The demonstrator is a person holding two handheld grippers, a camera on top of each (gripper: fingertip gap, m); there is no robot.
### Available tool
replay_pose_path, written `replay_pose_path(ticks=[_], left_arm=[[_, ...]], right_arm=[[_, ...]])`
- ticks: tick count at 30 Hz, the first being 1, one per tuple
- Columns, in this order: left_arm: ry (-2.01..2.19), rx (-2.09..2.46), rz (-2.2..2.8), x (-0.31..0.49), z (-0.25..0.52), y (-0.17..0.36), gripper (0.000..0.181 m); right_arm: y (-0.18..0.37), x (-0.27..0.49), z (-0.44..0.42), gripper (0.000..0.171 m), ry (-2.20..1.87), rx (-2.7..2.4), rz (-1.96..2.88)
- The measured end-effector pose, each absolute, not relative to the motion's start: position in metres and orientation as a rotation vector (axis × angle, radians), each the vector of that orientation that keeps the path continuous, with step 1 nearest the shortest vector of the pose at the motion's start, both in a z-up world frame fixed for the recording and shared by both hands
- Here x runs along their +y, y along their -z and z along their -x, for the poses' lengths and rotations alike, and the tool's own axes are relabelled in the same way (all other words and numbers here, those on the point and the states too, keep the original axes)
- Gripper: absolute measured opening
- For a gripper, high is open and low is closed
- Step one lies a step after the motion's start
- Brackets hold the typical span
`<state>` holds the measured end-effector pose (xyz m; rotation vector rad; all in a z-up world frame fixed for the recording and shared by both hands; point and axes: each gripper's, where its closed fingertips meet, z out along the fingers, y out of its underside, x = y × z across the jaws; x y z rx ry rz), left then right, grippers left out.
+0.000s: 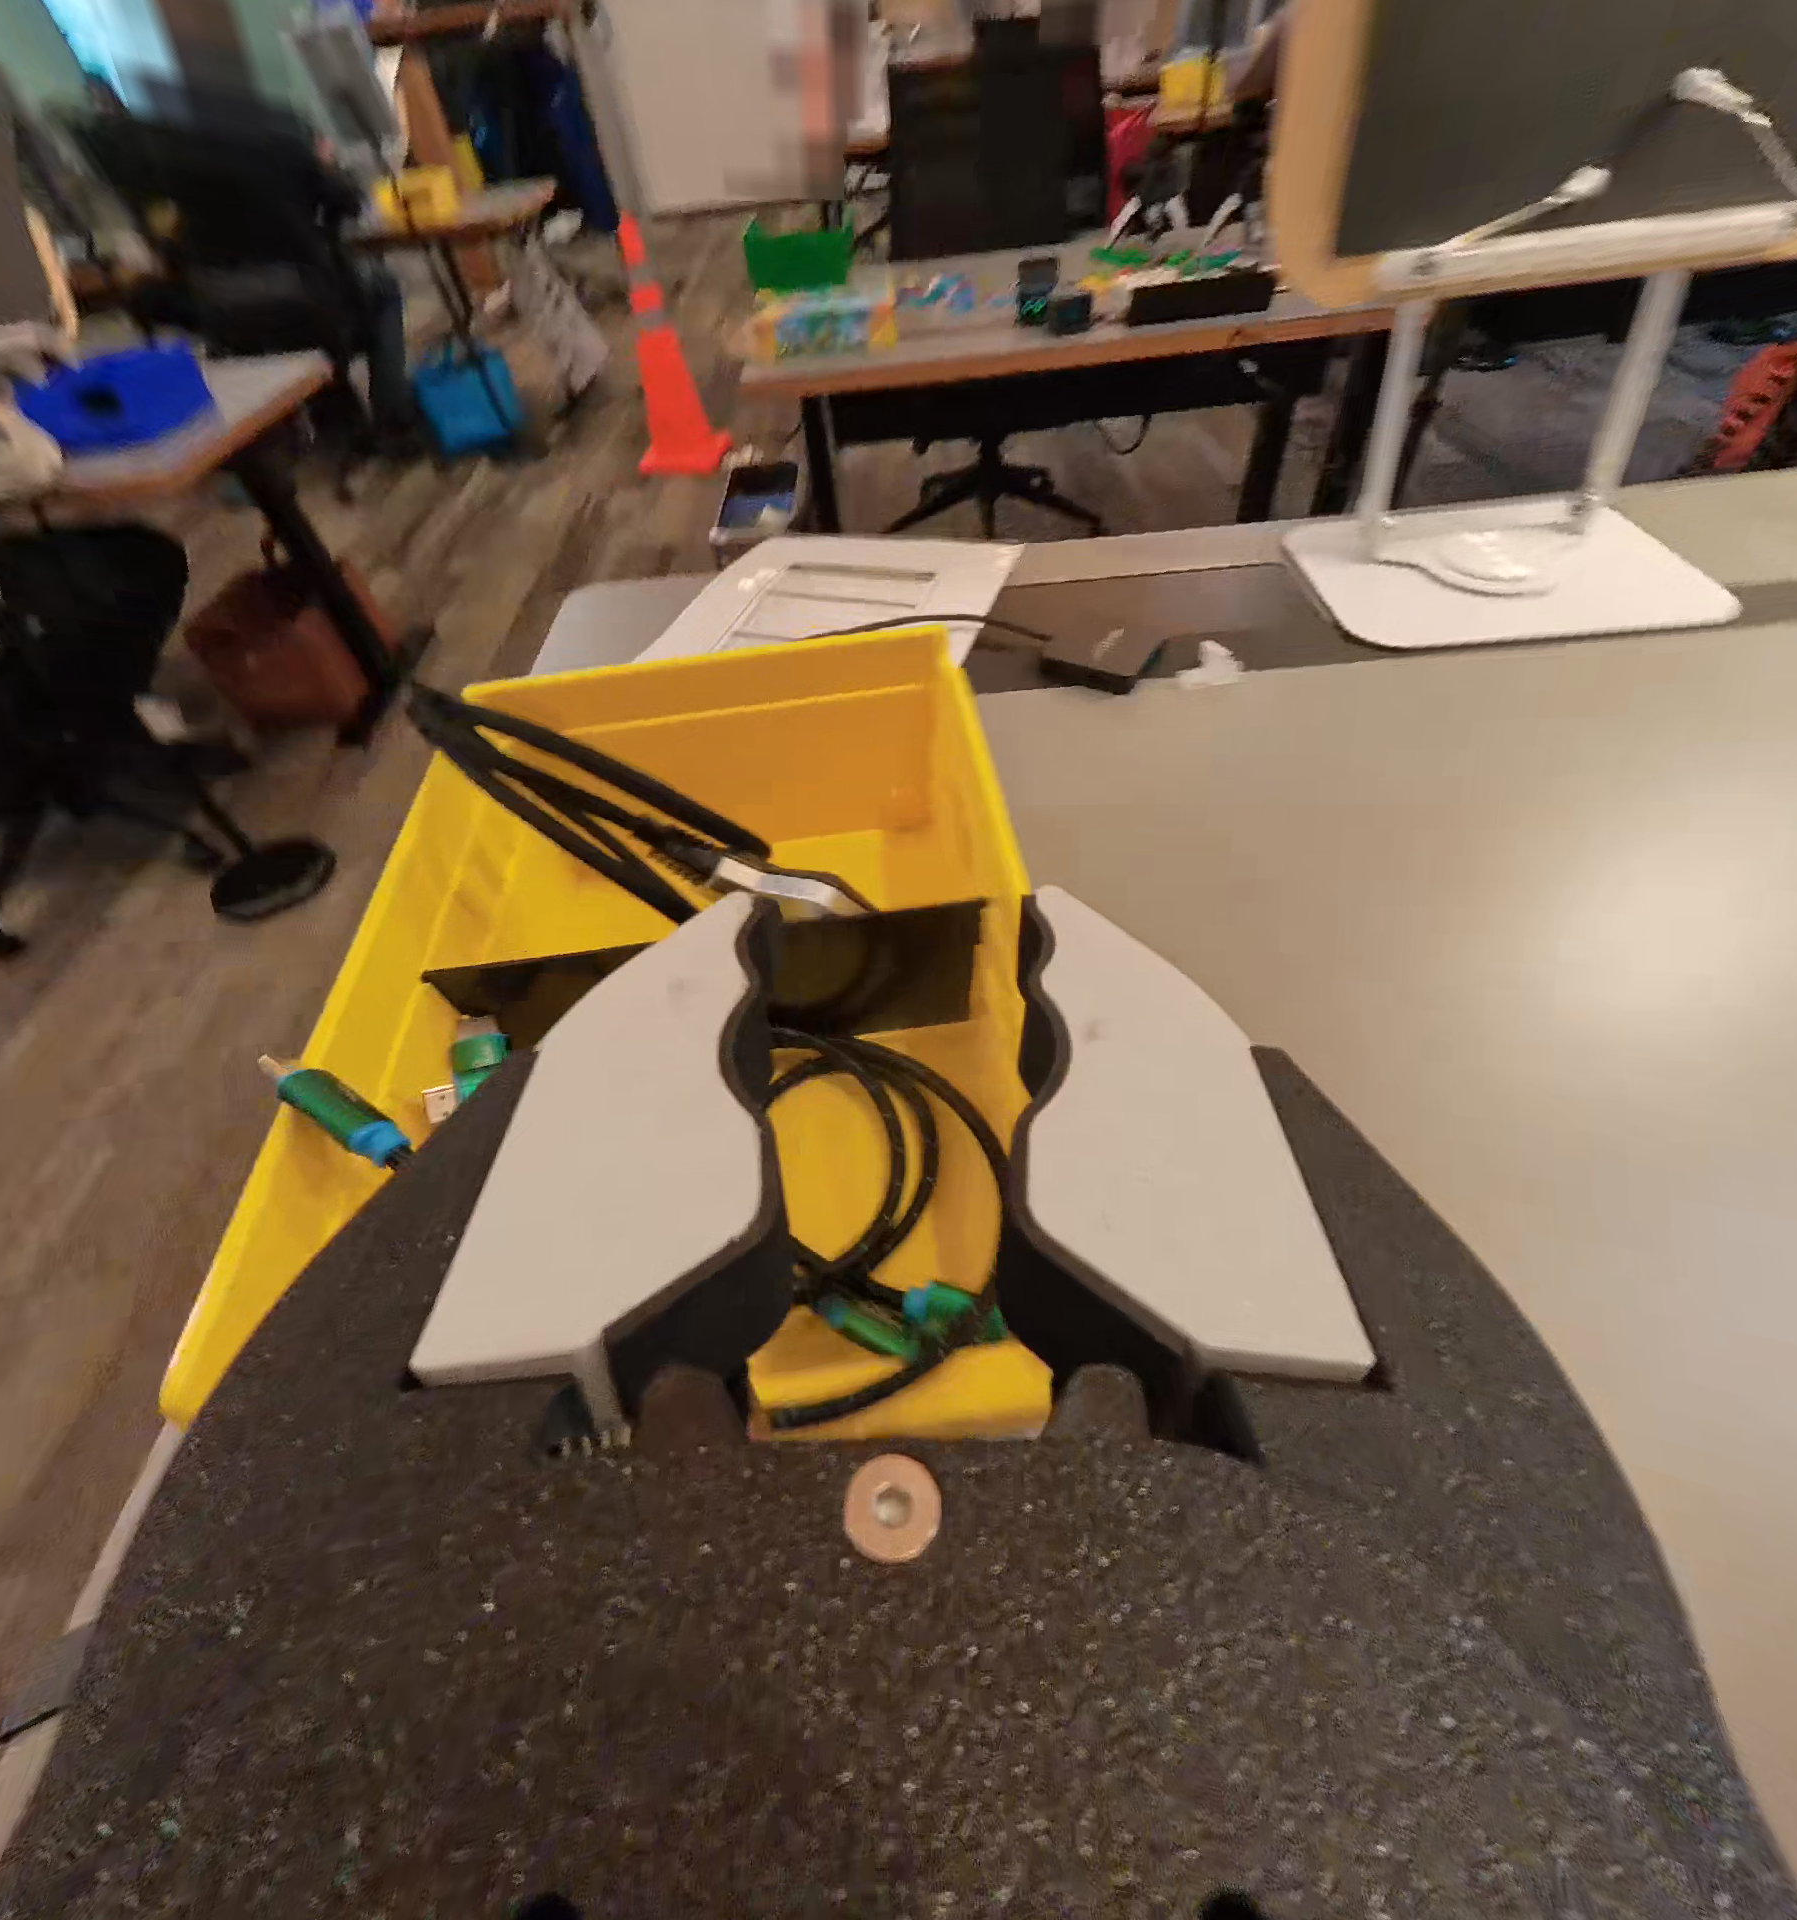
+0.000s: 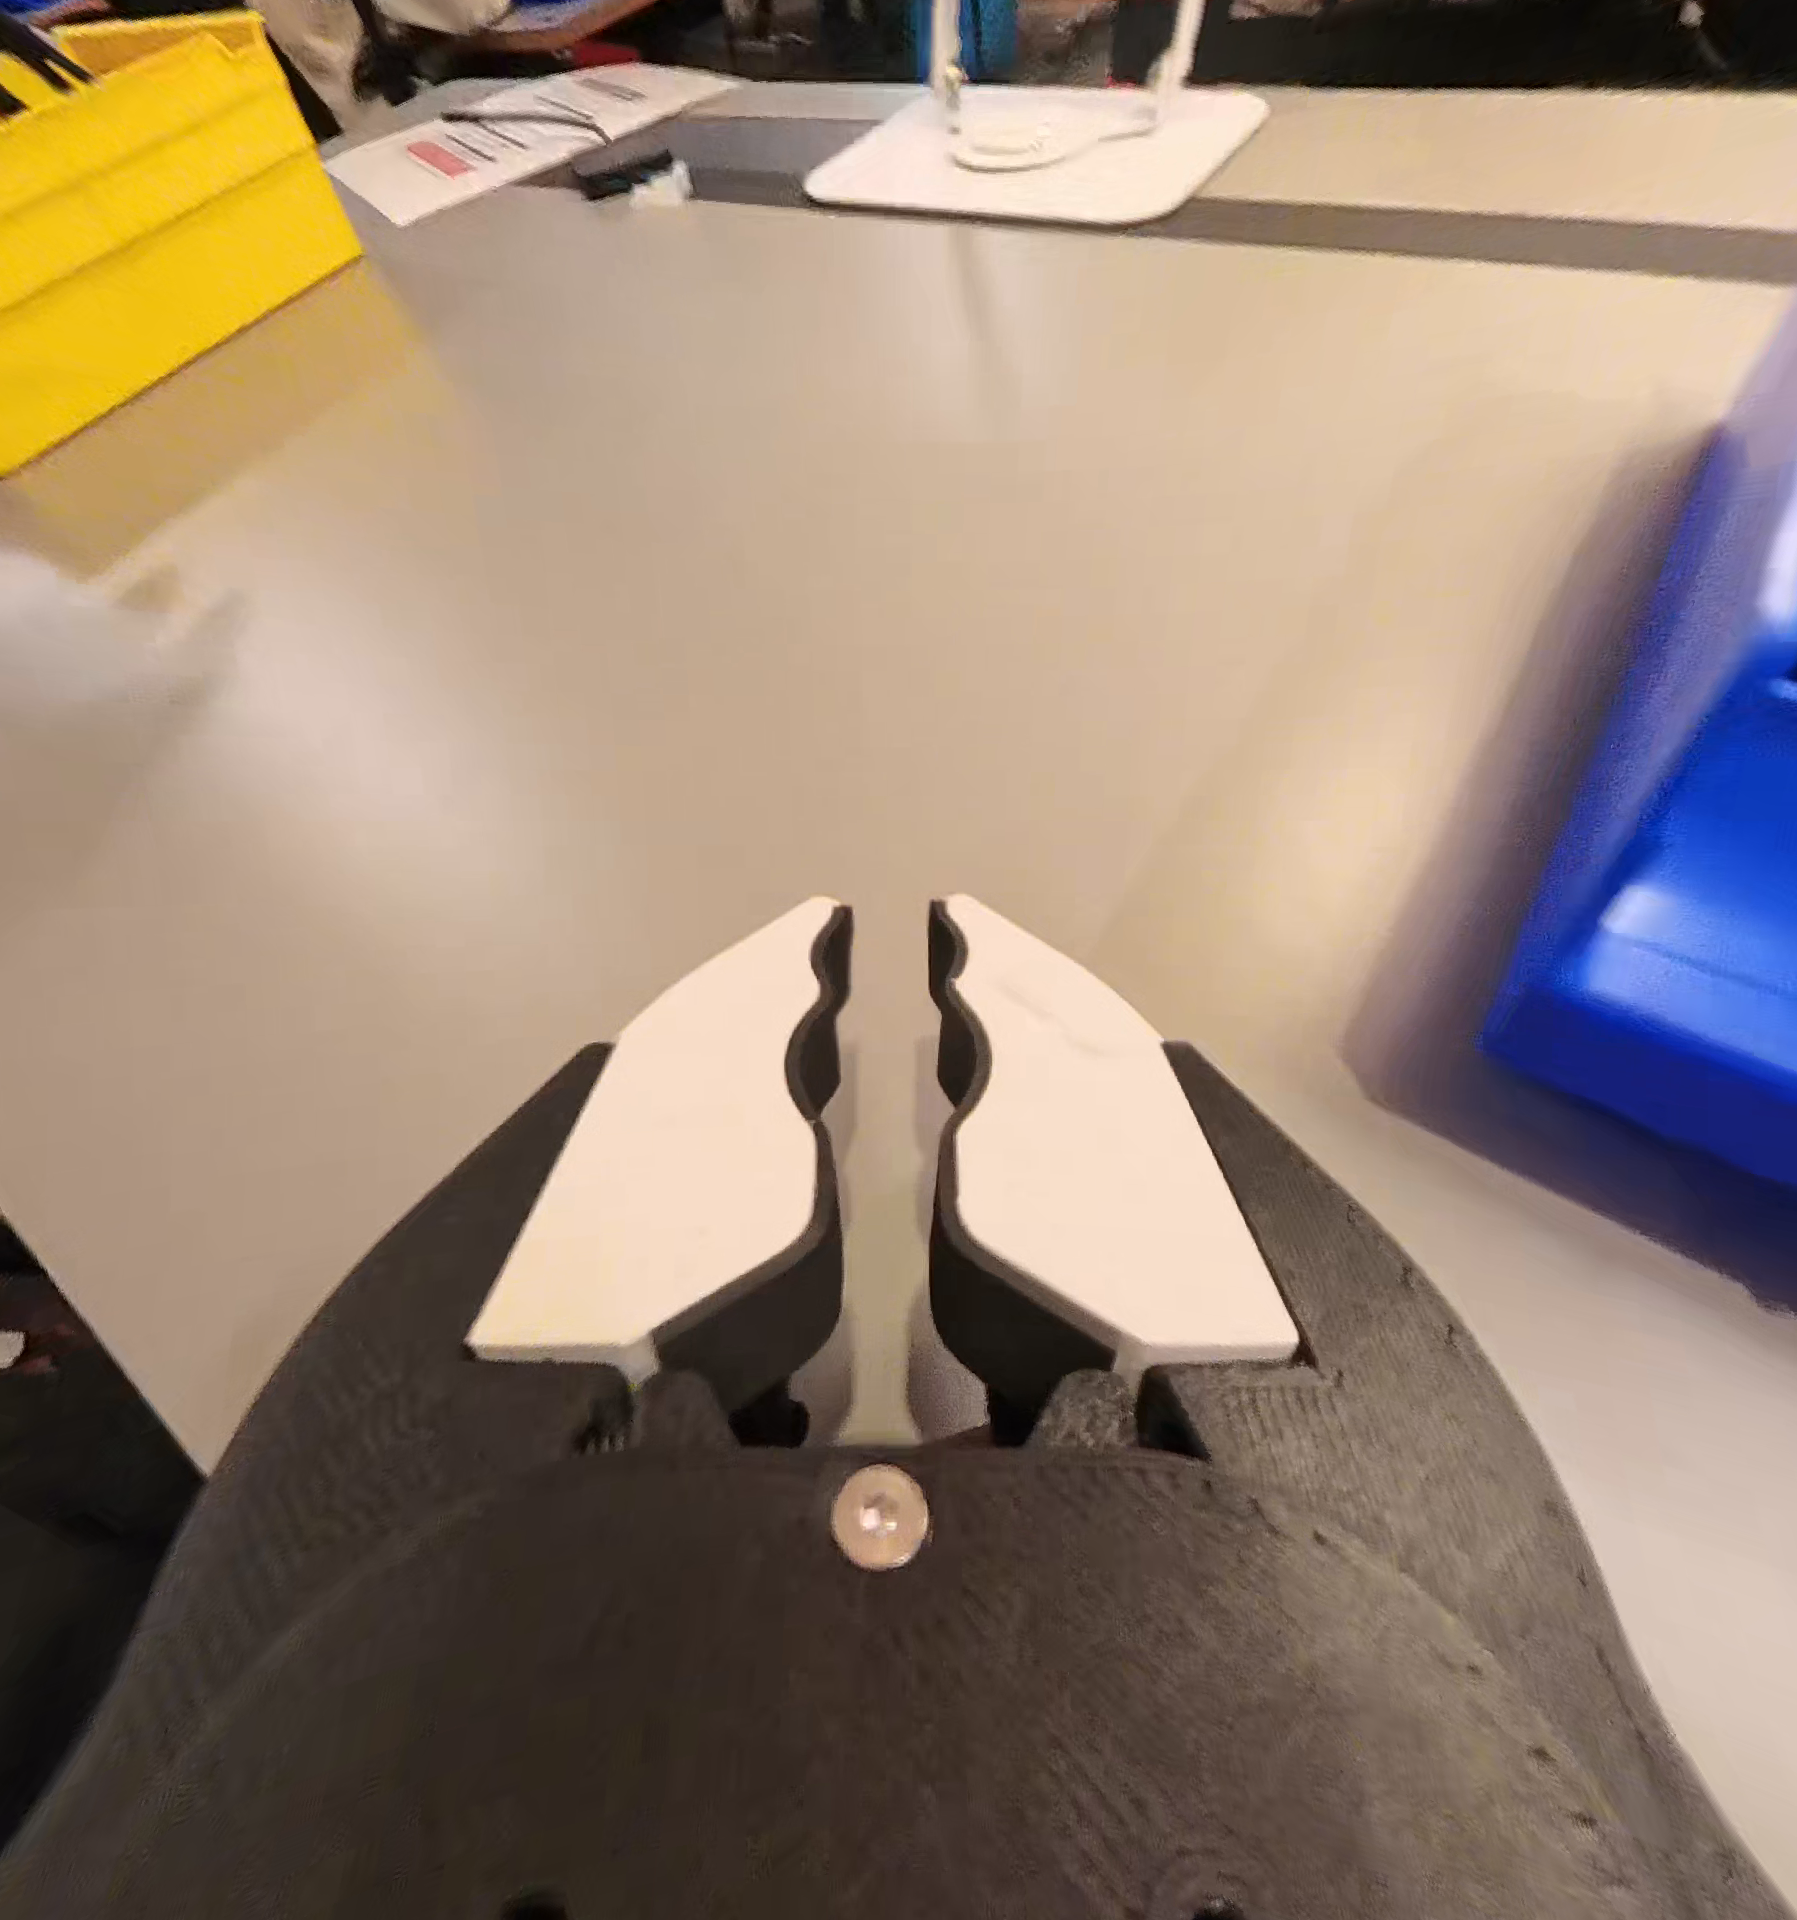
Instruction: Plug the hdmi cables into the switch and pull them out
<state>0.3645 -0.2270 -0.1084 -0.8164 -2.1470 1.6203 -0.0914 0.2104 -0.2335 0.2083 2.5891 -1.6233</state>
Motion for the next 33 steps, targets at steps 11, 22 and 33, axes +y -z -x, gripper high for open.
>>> replay_pose_path(ticks=[11, 22, 33], left_arm=[[-1.188, -2.491, 0.258, -0.396, -0.379, 0.174, 0.073], [-1.334, -2.259, 0.28, -0.407, -0.348, 0.128, 0.014], [-1.036, -1.638, 0.779, -0.231, -0.164, 0.018, 0.013]], right_arm=[[0.258, 0.163, 0.073, 0.02, 1.356, 2.645, -0.065], [0.265, 0.155, 0.064, 0.019, 1.321, 2.742, 0.085], [0.221, 0.08, 0.067, 0.019, 1.501, 2.668, 0.282]])
